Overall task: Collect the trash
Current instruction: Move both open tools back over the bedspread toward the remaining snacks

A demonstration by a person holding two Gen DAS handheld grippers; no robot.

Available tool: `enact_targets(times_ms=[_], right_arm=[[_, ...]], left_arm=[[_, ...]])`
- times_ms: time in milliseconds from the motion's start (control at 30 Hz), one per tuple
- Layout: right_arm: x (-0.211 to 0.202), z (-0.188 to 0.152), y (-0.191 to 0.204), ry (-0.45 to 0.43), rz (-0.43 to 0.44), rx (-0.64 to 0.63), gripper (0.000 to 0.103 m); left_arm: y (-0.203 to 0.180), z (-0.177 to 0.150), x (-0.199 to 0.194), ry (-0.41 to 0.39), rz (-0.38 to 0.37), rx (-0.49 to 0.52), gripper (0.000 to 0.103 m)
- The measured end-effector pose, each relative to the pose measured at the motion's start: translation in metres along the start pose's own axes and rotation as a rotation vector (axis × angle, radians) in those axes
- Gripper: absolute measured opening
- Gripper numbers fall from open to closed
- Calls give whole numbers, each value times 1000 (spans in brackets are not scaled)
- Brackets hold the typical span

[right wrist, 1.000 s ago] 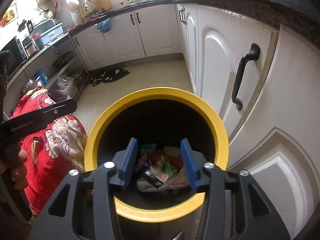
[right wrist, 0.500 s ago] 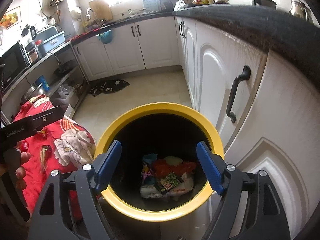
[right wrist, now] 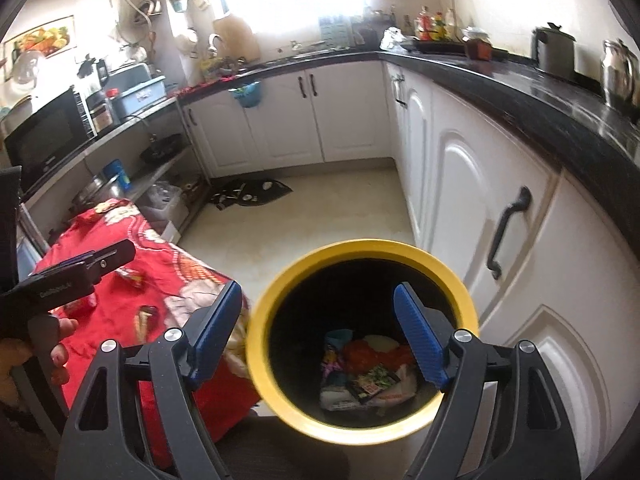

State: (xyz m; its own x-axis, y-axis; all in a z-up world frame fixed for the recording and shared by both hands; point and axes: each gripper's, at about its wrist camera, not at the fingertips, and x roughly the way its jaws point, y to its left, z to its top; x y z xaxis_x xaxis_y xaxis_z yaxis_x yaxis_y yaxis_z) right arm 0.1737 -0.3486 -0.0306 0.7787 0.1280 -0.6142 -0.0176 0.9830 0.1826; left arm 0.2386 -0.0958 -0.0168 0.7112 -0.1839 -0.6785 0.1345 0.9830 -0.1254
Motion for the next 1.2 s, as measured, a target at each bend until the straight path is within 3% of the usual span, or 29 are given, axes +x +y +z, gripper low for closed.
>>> enact_targets(times_ms=[533, 1200], right_arm=[[-9, 9, 57, -21, 97, -90, 79], [31, 0, 148, 69, 224, -242, 79]], left_arm=[[82, -6, -32, -46, 111, -134, 92], [173, -31, -51, -44, 236, -270, 92]])
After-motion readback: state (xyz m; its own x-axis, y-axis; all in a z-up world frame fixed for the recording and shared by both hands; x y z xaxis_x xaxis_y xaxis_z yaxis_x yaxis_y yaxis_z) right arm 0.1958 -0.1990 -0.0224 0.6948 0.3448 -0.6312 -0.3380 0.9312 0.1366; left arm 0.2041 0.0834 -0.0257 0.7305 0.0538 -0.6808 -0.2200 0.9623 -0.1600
